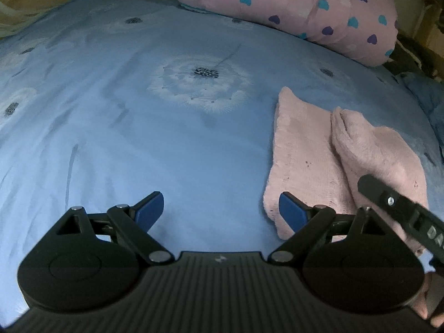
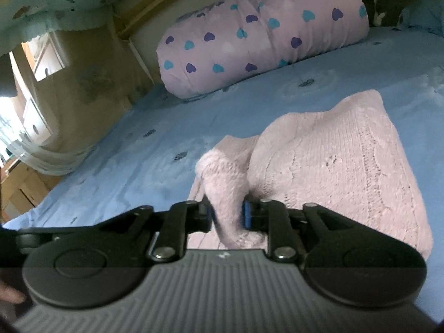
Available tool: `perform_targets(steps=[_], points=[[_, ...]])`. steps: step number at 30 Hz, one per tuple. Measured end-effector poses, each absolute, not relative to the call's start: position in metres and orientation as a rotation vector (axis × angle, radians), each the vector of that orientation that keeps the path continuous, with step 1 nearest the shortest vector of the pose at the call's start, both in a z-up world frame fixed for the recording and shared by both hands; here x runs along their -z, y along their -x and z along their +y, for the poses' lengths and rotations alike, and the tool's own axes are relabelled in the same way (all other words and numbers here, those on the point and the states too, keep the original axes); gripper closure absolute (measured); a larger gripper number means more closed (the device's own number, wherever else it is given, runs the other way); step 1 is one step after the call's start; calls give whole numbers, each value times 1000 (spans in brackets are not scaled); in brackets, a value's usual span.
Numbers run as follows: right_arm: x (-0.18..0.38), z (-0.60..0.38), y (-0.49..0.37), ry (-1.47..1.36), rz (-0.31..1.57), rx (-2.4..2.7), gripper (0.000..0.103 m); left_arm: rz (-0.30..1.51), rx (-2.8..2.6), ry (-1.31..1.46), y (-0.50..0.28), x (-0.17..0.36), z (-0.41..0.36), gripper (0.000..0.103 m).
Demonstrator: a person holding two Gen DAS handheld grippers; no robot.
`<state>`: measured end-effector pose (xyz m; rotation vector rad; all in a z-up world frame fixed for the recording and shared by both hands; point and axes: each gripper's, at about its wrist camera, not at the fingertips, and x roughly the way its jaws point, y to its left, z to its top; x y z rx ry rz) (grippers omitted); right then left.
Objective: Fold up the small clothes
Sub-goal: 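Fold the held side over the cardigan middle with the right gripper and release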
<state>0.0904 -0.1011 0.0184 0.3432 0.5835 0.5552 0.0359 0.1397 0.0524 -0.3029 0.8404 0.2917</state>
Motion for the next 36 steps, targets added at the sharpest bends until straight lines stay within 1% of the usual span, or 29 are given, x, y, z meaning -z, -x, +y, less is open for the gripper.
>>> perform_targets(steps=[2, 3, 5, 14, 16, 17, 19, 27, 31, 36], points=[[-19, -104, -86, -347, 598, -575, 64, 834, -285, 297, -36, -54, 136, 10], [-21, -105, -82, -337, 599, -586, 60, 831, -281, 293, -36, -54, 134, 10], [-23, -106, -76, -311, 596, -609, 55, 825, -276, 283, -36, -55, 129, 10], [-46, -148, -51, -257, 603, -642, 54, 771, -183, 272, -33, -74, 106, 10], [-51, -164, -47, -224, 585, -615, 52, 786, -165, 282, -36, -77, 99, 10], [-53, -172, -47, -215, 577, -602, 50, 800, -161, 282, -39, -78, 96, 10], [-54, -188, -49, -197, 567, -566, 49, 812, -145, 282, -44, -81, 87, 10], [-33, -239, -71, -253, 588, -455, 48, 817, -73, 211, -77, -82, 49, 10], [-20, -261, -77, -329, 595, -413, 47, 810, -45, 171, -98, -76, 37, 10], [-18, -269, -86, -339, 637, -358, 46, 836, -4, 194, -123, -67, 31, 10]])
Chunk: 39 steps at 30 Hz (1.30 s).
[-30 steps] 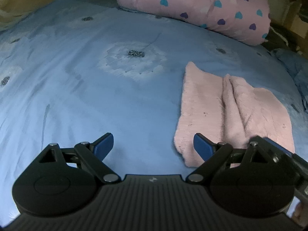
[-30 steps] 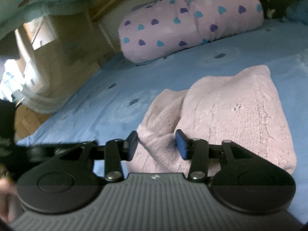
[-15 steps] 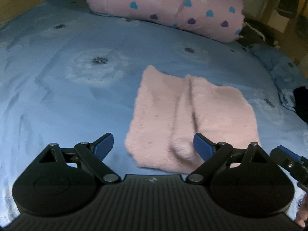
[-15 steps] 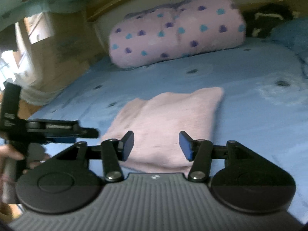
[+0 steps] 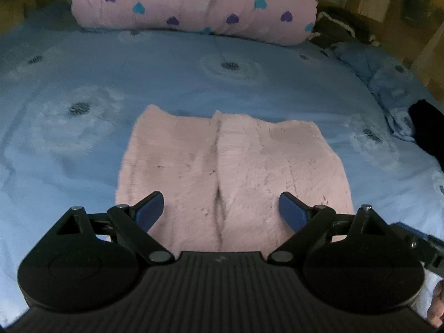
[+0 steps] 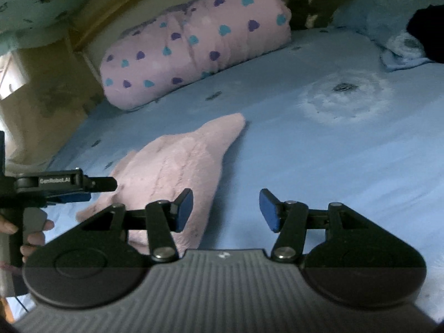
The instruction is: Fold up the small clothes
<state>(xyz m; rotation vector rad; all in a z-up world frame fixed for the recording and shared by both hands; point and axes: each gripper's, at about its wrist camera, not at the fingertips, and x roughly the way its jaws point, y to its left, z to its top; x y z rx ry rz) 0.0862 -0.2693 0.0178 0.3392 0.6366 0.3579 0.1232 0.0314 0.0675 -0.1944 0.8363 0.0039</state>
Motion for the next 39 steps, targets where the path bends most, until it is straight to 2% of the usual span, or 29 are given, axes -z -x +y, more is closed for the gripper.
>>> perform_targets(steps=[8, 16, 19, 21, 22, 24, 28, 31, 35, 39], points=[[-9, -271, -92, -331, 747, -328, 46, 837, 12, 238, -142, -47, 28, 10], [-11, -267, -91, -315, 748, -319, 47, 788, 17, 228, -142, -35, 20, 13], [-10, -267, -93, -328, 764, -308, 46, 773, 32, 207, -139, -35, 16, 24], [-10, -265, -95, -337, 768, -301, 47, 773, 61, 217, -139, -36, 14, 40], [-10, -264, -96, -340, 769, -295, 47, 772, 60, 227, -139, -36, 13, 43], [-9, -264, -97, -342, 769, -290, 47, 759, 59, 224, -139, -36, 11, 57], [-10, -265, -97, -350, 769, -285, 46, 725, 56, 185, -134, -42, 4, 69], [-11, -267, -96, -352, 756, -288, 46, 708, 34, 126, -127, -49, -3, 70], [-10, -271, -96, -364, 759, -278, 47, 725, -33, 31, -127, -54, -21, 63], [-13, -271, -93, -362, 750, -286, 46, 708, -9, 17, -125, -57, -26, 63]])
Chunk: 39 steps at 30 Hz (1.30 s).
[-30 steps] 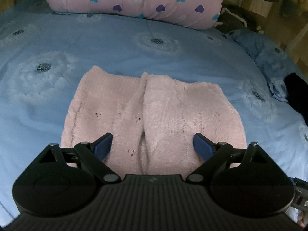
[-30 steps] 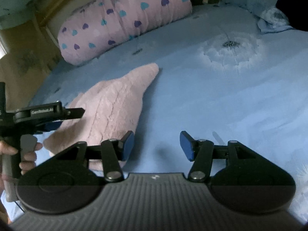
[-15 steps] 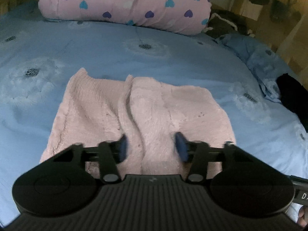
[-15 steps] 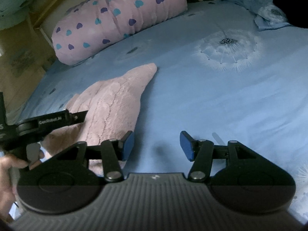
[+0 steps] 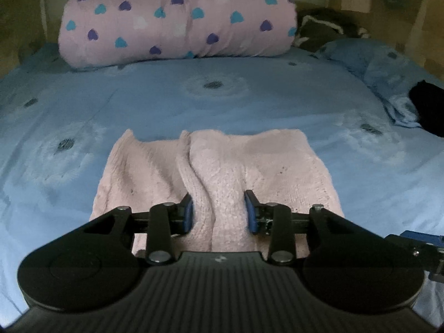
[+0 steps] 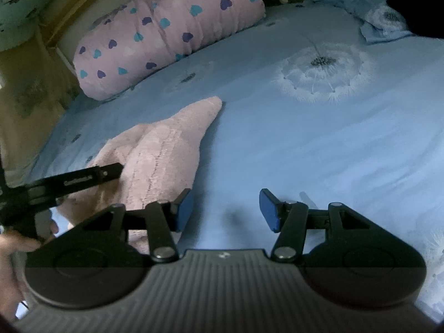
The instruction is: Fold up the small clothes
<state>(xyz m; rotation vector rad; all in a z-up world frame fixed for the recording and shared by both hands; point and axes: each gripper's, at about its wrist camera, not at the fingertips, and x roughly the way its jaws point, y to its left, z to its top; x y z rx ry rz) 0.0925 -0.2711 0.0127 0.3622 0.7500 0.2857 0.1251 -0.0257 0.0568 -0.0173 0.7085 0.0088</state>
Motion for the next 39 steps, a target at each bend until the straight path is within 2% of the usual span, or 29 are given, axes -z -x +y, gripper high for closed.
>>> perform_targets(steps=[4, 9, 16, 33, 39], points=[[-14, -268, -92, -338, 744, -292, 46, 706, 0, 49, -126, -52, -20, 63], [-13, -272, -94, -362, 758, -276, 46, 687, -14, 22, -123, -53, -24, 68], [-14, -275, -93, -380, 754, -281, 46, 647, -39, -128, -120, -57, -53, 68], [-9, -271, -95, -406, 792, -289, 46, 586, -25, -49, -116, -49, -40, 66], [-9, -271, -95, -402, 795, -295, 46, 567, -15, -67, -111, -57, -43, 72]])
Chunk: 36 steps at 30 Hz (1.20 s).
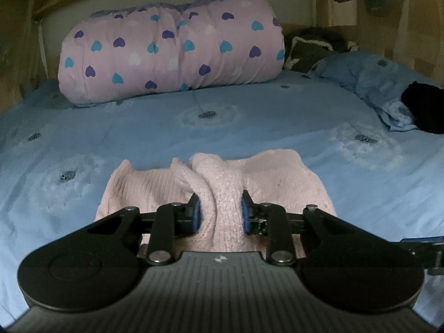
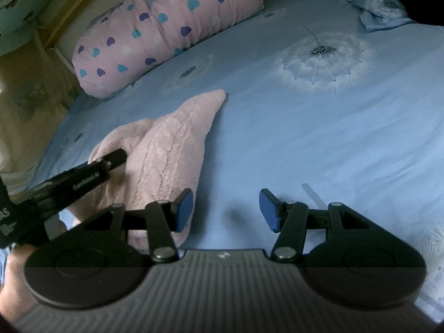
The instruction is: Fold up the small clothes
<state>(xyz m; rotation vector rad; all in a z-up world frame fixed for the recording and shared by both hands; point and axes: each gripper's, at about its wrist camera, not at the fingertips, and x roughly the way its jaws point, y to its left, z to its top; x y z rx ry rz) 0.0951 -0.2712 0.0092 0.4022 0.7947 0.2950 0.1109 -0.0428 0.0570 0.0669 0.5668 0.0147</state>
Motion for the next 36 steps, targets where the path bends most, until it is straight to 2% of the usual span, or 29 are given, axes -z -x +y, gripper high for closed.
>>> perform_targets(steps=[12, 22, 25, 31, 33, 36], points=[[-7, -271, -94, -395, 794, -295, 46, 483, -36, -70, -96, -109, -11, 75], [-3, -262, -94, -358, 807, -309, 47, 610, -159, -50, -82, -63, 65, 75], [-2, -260, -94, -342, 810, -316, 46, 632, -160, -40, -82, -51, 76, 72], [2, -251, -92, -307, 822, -326, 47, 624, -126, 16, -84, -55, 85, 61], [3, -249, -91, -295, 820, -334, 47, 615, -101, 46, -83, -60, 87, 49], [3, -247, -91, -283, 819, -338, 47, 596, -88, 65, -86, -67, 89, 38]])
